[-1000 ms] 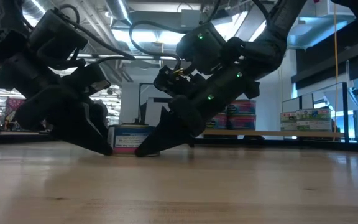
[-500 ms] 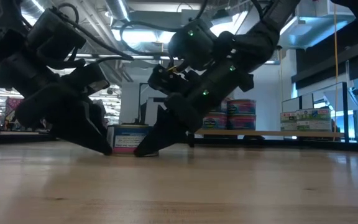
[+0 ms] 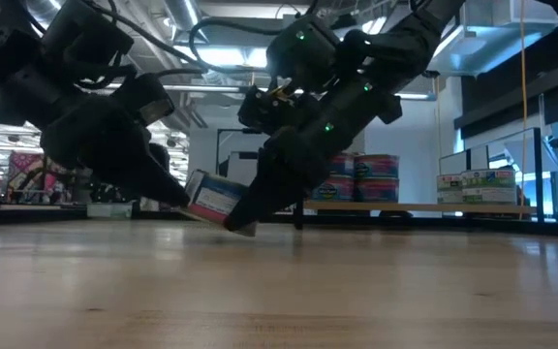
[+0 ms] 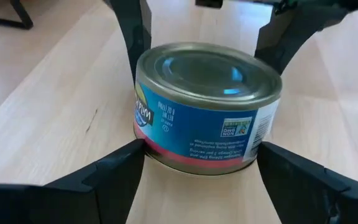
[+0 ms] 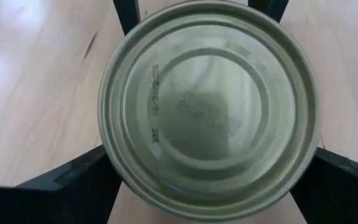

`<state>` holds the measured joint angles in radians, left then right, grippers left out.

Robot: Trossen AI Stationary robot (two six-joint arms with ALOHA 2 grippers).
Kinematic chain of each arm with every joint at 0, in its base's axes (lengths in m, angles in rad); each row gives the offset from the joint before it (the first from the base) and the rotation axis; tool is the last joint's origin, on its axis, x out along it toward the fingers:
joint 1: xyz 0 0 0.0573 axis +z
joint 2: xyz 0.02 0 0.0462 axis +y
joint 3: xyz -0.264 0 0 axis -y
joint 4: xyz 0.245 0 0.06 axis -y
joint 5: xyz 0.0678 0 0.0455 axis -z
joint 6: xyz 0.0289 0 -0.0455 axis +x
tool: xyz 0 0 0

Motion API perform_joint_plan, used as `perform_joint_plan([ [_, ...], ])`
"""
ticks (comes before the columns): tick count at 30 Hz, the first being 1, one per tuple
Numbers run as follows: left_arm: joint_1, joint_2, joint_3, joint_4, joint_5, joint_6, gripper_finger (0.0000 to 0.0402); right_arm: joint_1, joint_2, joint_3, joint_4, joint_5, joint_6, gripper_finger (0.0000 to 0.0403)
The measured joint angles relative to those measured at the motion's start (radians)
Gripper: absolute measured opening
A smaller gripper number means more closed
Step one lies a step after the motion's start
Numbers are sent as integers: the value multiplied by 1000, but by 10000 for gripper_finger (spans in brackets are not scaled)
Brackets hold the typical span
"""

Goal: Stack canned seafood by type on shelf
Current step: Put the blue tuna can on the shelf

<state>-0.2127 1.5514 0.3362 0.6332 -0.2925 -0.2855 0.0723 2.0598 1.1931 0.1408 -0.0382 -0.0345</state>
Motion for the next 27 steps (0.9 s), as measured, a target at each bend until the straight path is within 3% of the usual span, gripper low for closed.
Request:
perform_joint_plan([
  [10,-1,-13,3,-131,-27,184,303,-1,0,0,-31,-9,-1,387],
  [17,-7,-13,6,-183,-37,207,303,0,-2,0,-41,-9,0,378],
  [22,-36,-13,67,-245,-46,257,303,0,-3,0,-29,-9,1,351],
  [27,-70,-13,141,-362,-102,318,304,0,-4,0,-40,-7,1,348],
])
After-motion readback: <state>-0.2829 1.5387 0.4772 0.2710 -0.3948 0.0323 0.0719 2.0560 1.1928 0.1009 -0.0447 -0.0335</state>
